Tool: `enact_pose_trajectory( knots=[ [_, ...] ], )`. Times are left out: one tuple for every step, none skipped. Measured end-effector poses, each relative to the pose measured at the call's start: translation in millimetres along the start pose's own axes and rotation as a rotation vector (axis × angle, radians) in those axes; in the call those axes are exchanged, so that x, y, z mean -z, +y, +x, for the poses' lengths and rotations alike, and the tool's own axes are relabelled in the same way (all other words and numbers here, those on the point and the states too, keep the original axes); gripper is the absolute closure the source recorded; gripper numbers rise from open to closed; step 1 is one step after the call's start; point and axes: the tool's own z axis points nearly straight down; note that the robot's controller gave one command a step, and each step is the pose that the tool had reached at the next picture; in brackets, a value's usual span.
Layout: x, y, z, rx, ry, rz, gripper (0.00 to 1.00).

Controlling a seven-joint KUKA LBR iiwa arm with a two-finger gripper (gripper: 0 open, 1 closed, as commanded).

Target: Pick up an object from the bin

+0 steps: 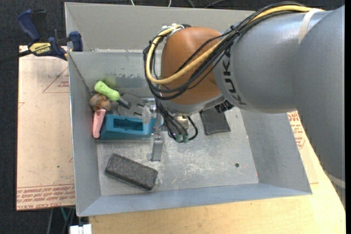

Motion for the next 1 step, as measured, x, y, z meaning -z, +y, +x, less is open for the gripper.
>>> enact_pose_trajectory(
  knots=[
    [-28.2,9.7,-30.4,0.005,-0.002,0.0,0.0]
  ],
)
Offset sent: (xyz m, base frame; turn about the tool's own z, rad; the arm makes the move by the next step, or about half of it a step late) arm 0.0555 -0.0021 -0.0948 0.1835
